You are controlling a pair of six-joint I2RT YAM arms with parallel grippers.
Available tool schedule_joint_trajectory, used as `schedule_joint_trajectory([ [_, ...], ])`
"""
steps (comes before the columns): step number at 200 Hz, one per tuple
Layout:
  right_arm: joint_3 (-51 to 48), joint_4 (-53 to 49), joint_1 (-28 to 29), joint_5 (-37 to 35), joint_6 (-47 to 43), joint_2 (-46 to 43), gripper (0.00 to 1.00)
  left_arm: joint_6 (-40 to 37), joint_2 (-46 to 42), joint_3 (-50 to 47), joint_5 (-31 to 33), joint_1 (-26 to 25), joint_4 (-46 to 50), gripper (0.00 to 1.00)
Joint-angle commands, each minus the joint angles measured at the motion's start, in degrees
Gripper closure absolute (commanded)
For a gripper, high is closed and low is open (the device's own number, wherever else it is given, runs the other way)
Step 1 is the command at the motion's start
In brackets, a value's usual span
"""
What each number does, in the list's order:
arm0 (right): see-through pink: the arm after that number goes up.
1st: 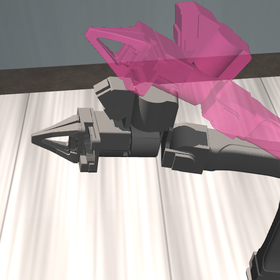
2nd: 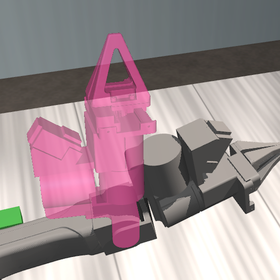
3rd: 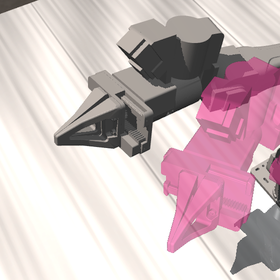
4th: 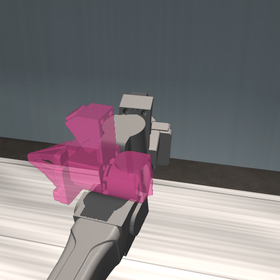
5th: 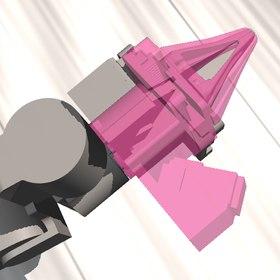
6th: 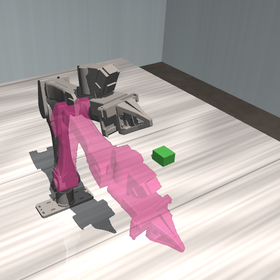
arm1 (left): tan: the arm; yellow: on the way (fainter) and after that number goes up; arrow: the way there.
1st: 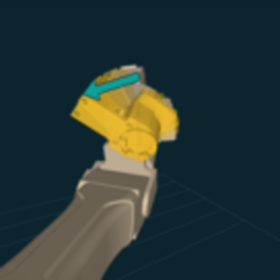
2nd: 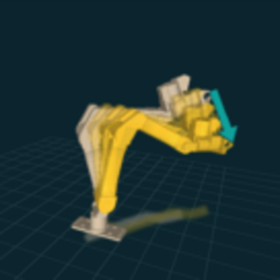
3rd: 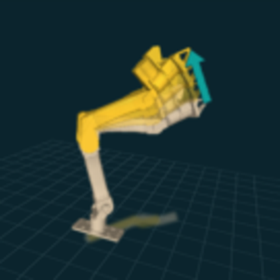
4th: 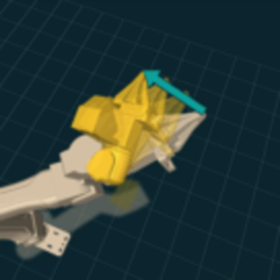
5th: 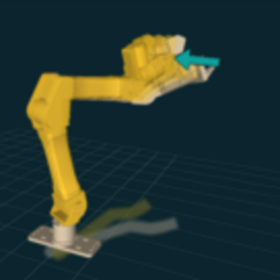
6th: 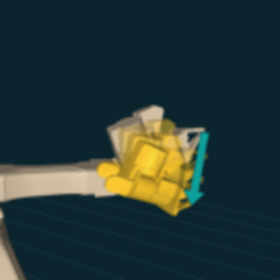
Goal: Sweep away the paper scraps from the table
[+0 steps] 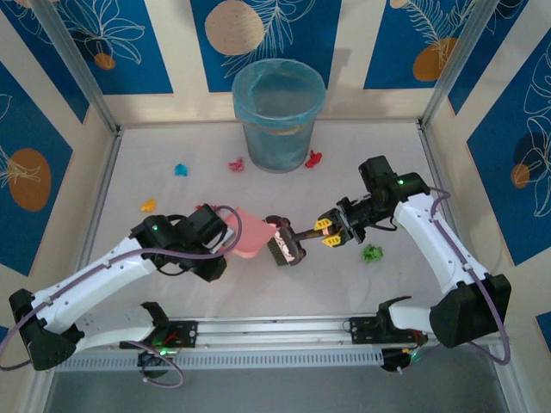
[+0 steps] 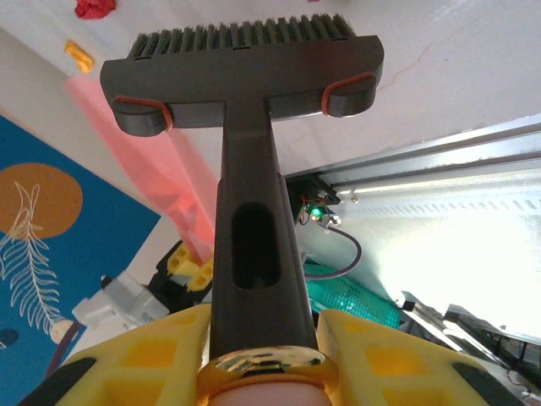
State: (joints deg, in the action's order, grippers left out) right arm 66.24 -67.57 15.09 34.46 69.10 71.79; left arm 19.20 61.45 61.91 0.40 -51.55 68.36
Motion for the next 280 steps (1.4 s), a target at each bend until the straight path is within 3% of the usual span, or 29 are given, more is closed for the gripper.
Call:
schedule_joint_trajectory([
  [1, -2.1, 3.3, -2.8, 1.1, 2.9, -2.6, 1.00, 1.0, -0.3, -0.5, -1.3, -0.4, -0.1, 1.00],
  [77, -4.8, 6.7, -11.8, -6.0, 5.9, -3.4, 1.00, -0.4, 4.2, -2.1, -4.8, -0.5, -3.6, 1.00],
  [128, -6.1, 11.5, -17.2, -8.8, 2.4, -6.1, 1.00, -5.5, 8.9, 0.7, -0.6, -0.6, -6.5, 1.00],
  [155, -8.0, 18.6, -16.2, -7.5, 8.5, -9.1, 1.00, -2.9, 12.0, 2.2, 0.8, -1.0, -10.0, 1.00],
  [196, -1.4, 15.6, -15.8, -8.8, 2.3, -9.9, 1.00, -7.8, 18.1, 4.0, 1.0, -1.7, -12.9, 1.00],
  [223, 1.0, 14.2, -15.1, -14.4, 7.3, -15.2, 1.00, -10.6, 19.2, 3.3, -0.3, -1.6, -14.4, 1.00],
  [246, 6.6, 9.2, -15.9, -22.5, 3.7, -16.4, 1.00, -12.5, 21.7, 0.4, -2.4, -1.6, -18.9, 1.00],
  [280, 13.0, 5.3, -18.4, -19.7, -2.7, -10.2, 1.00, -12.3, 28.0, 2.3, -4.2, -1.8, -24.2, 1.00],
])
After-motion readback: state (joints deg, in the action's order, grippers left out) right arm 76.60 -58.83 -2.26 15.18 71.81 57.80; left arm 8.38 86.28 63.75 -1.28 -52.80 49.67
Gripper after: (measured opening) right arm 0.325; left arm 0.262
